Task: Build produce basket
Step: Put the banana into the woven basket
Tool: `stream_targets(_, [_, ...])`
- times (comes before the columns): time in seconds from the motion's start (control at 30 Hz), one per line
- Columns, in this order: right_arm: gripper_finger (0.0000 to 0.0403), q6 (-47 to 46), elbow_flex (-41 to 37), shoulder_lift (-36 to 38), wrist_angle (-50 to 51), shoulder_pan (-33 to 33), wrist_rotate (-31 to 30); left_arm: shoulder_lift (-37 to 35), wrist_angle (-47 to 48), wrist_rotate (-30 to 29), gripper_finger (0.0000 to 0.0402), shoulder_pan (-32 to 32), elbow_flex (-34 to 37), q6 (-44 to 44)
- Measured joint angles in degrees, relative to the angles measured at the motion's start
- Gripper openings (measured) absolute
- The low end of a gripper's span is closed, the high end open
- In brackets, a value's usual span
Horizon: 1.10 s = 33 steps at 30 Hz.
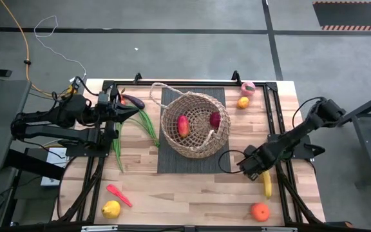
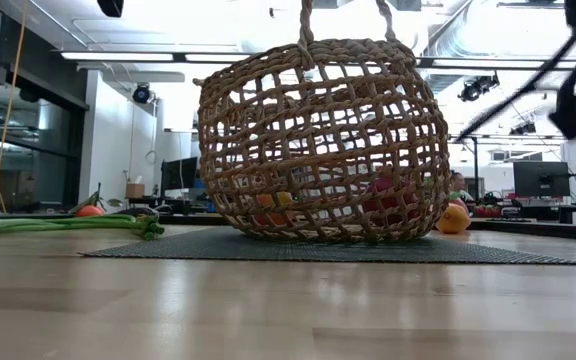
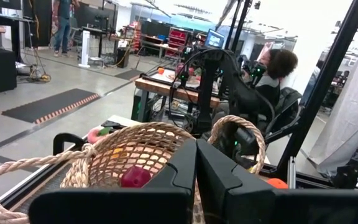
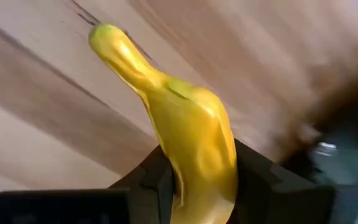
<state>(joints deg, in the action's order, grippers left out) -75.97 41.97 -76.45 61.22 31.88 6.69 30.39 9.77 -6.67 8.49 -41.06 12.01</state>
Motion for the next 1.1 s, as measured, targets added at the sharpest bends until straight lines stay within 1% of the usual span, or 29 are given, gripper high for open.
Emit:
stream_targets(0.1, [0.0118,2.5,4.3,4.5,6.0,0.0,-3.7,0.0,0.0,0.0,0.0,0.0,0.0,0.0])
stream_targets(0.2, [0.0124,3.7,10.8,9.2,11.3,0.0,-11.4,0.0,0.0,-0.1,0.0,0.0,0.0,0.1])
stream_targets(0.3, [0.0122,6.9,19.6,13.3,11.9,-0.1,-22.6,0.0,-0.1,-0.1,0.0,0.0,0.0,1.4])
stream_targets(0.4, [0.0116,11.5,29.3,15.8,11.7,-1.3,-37.5,0.0,-0.1,0.3,0.0,0.0,0.0,2.6])
stream_targets(0.5, [0.0115,21.7,38.8,16.5,10.3,-3.2,-50.6,0.0,-0.6,1.2,0.0,0.0,0.0,3.4])
stream_targets(0.57, [0.0115,31.0,44.0,16.5,8.3,-4.7,-55.5,0.0,-1.3,1.6,0.0,0.0,0.0,3.9])
stream_targets(0.63, [0.0115,41.0,47.7,16.5,5.0,-6.5,-57.8,0.0,-1.4,1.9,0.0,0.0,-0.3,4.3])
stream_targets(0.73, [0.0115,54.2,50.4,16.5,-0.9,-8.7,-58.4,0.0,-1.8,2.1,0.0,0.0,-0.3,4.3])
stream_targets(0.83, [0.0115,62.4,50.4,16.4,-4.6,-9.8,-58.4,0.0,-2.3,2.1,0.0,0.0,-0.3,4.4])
stream_targets(0.93, [0.0115,64.5,48.5,16.5,-5.8,-10.5,-58.2,0.0,-2.3,2.1,0.0,0.0,-0.3,5.3])
stream_targets(1.1, [0.0115,62.9,47.1,17.2,-5.7,-10.5,-56.9,0.0,-2.3,2.0,0.0,0.0,-0.3,5.4])
